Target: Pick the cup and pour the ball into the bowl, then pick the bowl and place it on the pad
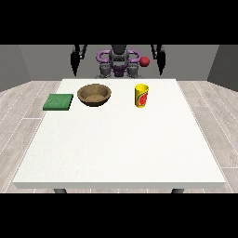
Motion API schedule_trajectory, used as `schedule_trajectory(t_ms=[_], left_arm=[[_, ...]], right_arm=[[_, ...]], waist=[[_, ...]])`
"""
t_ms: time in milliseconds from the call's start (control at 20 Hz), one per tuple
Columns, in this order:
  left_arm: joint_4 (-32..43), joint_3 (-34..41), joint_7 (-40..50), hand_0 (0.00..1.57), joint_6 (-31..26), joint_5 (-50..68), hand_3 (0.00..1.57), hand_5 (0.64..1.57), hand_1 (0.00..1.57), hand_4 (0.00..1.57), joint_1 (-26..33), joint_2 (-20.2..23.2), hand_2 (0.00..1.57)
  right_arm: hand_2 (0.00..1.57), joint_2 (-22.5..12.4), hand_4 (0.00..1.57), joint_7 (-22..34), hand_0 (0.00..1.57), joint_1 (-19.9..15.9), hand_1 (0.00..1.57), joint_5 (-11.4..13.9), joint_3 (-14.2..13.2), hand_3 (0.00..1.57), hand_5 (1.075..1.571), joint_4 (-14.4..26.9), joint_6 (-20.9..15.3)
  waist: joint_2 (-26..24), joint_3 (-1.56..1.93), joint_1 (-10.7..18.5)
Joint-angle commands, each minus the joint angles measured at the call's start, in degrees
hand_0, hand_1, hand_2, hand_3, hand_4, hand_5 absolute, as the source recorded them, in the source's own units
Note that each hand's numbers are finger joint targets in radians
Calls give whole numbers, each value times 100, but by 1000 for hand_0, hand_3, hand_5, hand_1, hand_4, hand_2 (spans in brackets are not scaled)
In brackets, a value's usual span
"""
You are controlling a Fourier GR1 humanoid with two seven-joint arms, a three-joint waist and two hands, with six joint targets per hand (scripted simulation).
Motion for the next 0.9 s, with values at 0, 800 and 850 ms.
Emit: schedule_trajectory(t_ms=[0,800,850], left_arm=[[-325,35,207,0,-10,9,0,1566,0,664,-45,125,0],[-1597,-104,2172,0,1072,270,0,1559,0,568,-800,-424,0],[-1614,-241,2250,0,1084,216,0,1555,0,556,-789,-480,0]], right_arm=[[0,-128,875,205,0,-57,0,-21,-33,0,1533,-343,21],[0,96,767,2549,0,105,0,-702,98,0,1544,-2706,-310],[0,-31,760,2448,0,58,0,-817,-172,0,1548,-2749,-263]], waist=[[-866,-19,11],[-1173,-17,-553],[-1044,-16,-489]])
